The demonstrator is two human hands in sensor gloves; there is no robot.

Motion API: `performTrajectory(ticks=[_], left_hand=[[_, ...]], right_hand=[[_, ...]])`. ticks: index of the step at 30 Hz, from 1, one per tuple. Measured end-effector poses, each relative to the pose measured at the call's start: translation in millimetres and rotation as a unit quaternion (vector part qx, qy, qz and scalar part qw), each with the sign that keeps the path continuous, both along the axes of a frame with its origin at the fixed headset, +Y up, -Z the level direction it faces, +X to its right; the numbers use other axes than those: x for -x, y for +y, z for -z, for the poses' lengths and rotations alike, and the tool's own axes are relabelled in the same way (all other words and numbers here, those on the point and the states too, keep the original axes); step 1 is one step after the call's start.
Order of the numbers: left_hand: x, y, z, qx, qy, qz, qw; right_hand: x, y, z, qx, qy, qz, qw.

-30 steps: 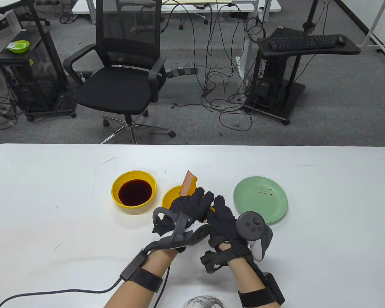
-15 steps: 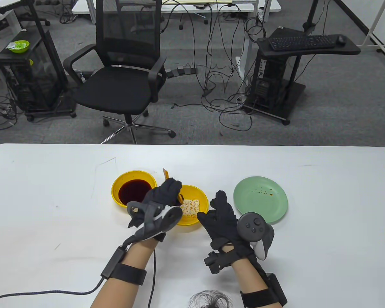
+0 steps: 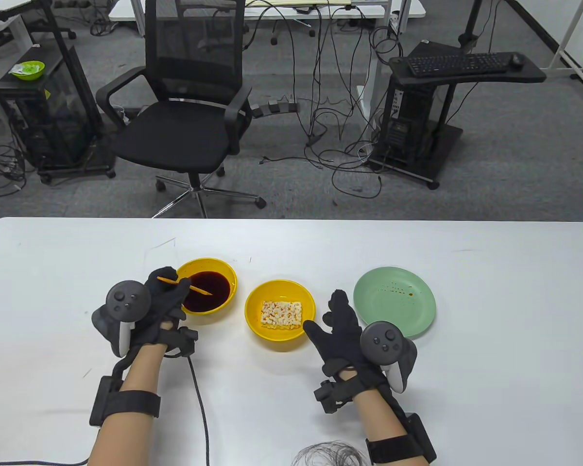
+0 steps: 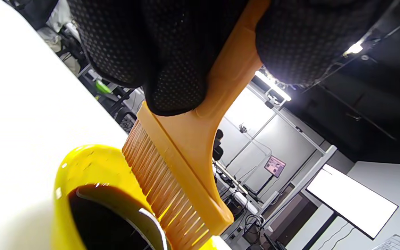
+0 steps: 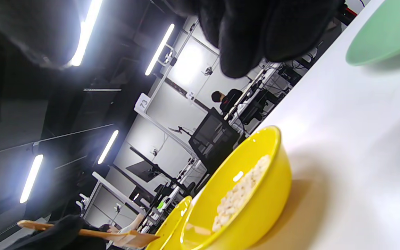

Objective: Dip brush into soy sauce and glaze onto rice cake

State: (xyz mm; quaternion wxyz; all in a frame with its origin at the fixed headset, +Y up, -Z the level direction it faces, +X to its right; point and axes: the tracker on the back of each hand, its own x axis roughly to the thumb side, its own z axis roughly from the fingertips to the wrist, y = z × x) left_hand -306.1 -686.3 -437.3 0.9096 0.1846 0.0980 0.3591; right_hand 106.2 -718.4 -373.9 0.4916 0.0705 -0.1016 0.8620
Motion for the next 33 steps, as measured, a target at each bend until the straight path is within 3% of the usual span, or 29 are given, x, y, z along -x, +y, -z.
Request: performTrajectory(ticks=[6,19,33], left_hand=[[-2,-17,7,0.019,0.0,-0.018,1.0],[-2,-26,10,0.034,0.001,-0.019,0.999],[0,2,-15,0.001,-0.028,0.016,0.999]], right_hand=[[-2,-5,1,0.014,0.002,0.003,1.0],[-4,-7,3,0.027,0.005,0.003,1.0],[-4,-8,3,0.031,0.008,0.002,0.999]])
